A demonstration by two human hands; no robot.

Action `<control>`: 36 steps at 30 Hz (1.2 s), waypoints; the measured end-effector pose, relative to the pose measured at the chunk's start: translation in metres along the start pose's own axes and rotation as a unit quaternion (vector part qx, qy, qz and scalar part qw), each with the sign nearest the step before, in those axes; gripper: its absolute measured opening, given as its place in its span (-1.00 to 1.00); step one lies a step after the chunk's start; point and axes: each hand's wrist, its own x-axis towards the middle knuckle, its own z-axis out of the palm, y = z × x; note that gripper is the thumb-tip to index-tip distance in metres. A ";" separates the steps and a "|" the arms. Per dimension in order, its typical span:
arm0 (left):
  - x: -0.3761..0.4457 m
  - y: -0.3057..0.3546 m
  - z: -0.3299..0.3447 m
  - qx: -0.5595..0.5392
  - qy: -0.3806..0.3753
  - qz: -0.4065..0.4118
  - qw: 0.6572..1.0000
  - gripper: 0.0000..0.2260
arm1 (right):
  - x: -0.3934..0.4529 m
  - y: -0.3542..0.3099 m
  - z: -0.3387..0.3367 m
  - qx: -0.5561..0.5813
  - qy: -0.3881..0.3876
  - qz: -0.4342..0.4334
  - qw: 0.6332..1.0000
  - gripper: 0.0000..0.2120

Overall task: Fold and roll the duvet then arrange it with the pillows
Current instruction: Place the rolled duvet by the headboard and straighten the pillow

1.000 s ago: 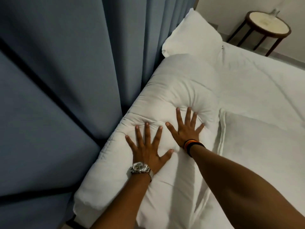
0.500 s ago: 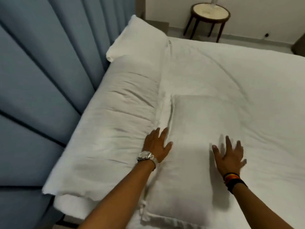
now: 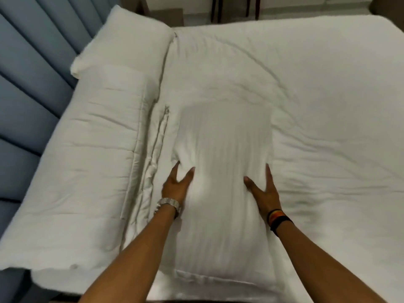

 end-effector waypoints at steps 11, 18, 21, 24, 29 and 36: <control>-0.094 0.210 -0.155 0.110 0.222 0.268 0.931 -0.53 | -0.085 -0.182 0.083 0.112 0.014 -0.184 0.976 -0.12; -0.046 0.191 -0.384 0.260 0.284 0.130 0.914 -0.36 | -0.141 -0.235 0.239 0.036 -0.155 -0.242 0.957 -0.15; 0.017 0.122 -0.438 0.312 0.235 0.055 0.919 -0.34 | -0.145 -0.212 0.303 -0.116 -0.206 -0.192 0.952 -0.19; 0.068 0.054 -0.445 0.340 0.210 0.094 0.912 -0.38 | -0.146 -0.218 0.366 -0.259 -0.098 -0.272 0.922 -0.20; 0.119 -0.012 -0.426 0.308 0.199 0.195 0.910 -0.44 | -0.107 -0.241 0.475 -0.461 -0.070 -0.361 0.808 -0.20; 0.144 -0.037 -0.420 0.312 0.166 0.173 0.919 -0.42 | -0.085 -0.212 0.495 -0.533 -0.083 -0.326 0.776 -0.18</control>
